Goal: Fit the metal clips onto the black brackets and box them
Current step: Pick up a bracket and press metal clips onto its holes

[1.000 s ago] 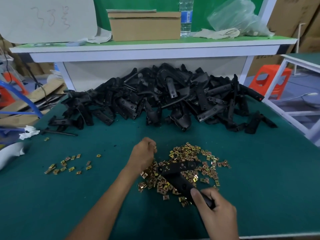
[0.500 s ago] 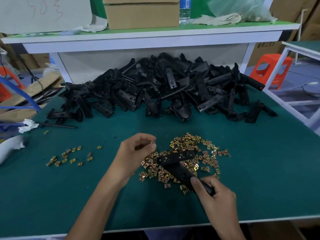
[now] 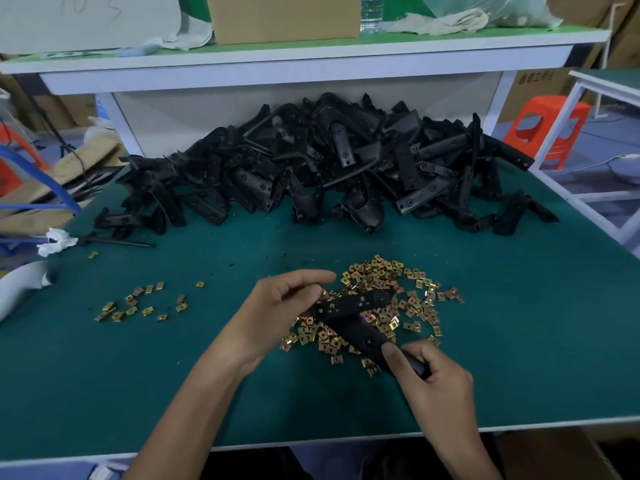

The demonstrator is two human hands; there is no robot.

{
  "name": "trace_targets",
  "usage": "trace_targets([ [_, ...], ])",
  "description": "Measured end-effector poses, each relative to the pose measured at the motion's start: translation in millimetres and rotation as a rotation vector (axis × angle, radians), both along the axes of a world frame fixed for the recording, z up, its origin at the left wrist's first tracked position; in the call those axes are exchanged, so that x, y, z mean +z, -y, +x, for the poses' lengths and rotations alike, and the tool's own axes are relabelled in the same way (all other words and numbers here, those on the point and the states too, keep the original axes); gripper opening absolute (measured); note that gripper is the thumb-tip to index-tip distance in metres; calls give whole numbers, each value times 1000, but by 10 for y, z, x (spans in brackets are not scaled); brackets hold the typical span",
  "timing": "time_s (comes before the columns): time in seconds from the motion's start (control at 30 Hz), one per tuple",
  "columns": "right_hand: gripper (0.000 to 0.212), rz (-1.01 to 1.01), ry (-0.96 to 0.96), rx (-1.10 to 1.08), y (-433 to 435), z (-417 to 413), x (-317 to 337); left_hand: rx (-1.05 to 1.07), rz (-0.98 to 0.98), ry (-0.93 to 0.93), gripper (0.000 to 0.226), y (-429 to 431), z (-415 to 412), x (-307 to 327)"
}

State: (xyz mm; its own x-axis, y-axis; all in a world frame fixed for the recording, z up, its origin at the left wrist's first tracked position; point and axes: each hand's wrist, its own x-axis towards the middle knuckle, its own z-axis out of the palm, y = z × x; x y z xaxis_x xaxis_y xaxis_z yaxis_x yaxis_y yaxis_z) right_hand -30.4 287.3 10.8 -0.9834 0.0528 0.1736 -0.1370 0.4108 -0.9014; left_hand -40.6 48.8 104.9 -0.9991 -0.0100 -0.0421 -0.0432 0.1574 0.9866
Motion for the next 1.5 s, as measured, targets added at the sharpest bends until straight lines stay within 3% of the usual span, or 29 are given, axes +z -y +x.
trace_targets([
  [0.5,37,6,-4,26,0,3,9,22,-129,9,21,-38,-27,3],
  [0.8,41,-3,-12,8,-15,-27,-16,38,-548,-133,42,-97,89,-88],
  [0.97,41,6,-9,1,-17,-30,-21,-7,-605,-146,40,-110,63,-85],
  [1.2,39,-4,-10,2,-17,-40,-29,-67,-456,-123,40,-43,57,-179],
  [1.5,37,-42,22,16,-11,-38,22,193,-51,-120,29,-168,13,-223],
])
